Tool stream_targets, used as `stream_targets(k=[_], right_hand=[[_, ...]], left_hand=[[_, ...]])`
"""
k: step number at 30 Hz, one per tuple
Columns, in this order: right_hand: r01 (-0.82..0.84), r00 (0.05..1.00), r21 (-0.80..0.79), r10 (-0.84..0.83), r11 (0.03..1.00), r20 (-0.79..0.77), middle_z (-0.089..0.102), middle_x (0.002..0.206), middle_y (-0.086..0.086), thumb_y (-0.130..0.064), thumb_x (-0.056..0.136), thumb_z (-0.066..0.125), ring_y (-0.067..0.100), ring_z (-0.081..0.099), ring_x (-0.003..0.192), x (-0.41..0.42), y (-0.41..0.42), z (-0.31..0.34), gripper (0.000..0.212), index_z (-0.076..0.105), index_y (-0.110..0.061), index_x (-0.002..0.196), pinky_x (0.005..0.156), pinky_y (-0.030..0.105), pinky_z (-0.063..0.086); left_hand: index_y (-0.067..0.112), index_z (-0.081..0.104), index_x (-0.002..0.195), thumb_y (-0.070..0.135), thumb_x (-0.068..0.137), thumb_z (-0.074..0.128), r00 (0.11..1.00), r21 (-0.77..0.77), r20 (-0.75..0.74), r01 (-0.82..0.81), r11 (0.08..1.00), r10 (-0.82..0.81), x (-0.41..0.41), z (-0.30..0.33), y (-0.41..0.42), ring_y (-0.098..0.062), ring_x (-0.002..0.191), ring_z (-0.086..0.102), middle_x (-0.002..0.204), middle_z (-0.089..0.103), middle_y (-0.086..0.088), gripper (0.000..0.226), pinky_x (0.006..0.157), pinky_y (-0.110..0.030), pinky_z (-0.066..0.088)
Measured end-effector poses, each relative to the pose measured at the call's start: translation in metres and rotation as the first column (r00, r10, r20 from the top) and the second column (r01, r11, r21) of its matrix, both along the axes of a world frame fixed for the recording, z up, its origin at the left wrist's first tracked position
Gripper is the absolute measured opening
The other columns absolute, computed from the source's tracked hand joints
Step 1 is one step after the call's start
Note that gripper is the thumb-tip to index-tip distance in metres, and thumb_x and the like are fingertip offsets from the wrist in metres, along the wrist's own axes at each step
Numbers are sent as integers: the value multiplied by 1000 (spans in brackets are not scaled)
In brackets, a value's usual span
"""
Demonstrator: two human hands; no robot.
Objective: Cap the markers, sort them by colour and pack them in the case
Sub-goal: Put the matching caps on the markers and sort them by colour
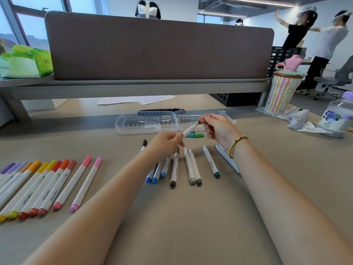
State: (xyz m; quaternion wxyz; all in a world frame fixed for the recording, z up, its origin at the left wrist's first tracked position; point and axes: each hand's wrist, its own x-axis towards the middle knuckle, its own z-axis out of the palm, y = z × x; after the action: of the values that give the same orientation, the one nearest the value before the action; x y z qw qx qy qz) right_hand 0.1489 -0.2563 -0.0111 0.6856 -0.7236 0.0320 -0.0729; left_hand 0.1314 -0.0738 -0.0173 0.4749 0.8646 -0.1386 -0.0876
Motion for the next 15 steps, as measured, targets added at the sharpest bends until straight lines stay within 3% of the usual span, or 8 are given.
stream_targets(k=[8,15], right_hand=[[108,994,-93,-105,990,36,52,72,-2,-15,101,36,8,35,57,-3,1,1,32,62,-14,82,51,19,32],[24,996,-286,2,958,91,51,74,-1,-16,101,36,7,41,63,-9,14,6,29,63,-8,96,56,18,36]], left_hand=[[21,58,77,35,99,39,999,23,3,34,999,-34,-2,2,0,-7,44,32,54,42,5,32,46,-18,32],[18,58,82,35,99,37,998,-29,-44,50,998,-51,-2,2,-2,-10,44,31,54,40,4,32,46,-21,30]])
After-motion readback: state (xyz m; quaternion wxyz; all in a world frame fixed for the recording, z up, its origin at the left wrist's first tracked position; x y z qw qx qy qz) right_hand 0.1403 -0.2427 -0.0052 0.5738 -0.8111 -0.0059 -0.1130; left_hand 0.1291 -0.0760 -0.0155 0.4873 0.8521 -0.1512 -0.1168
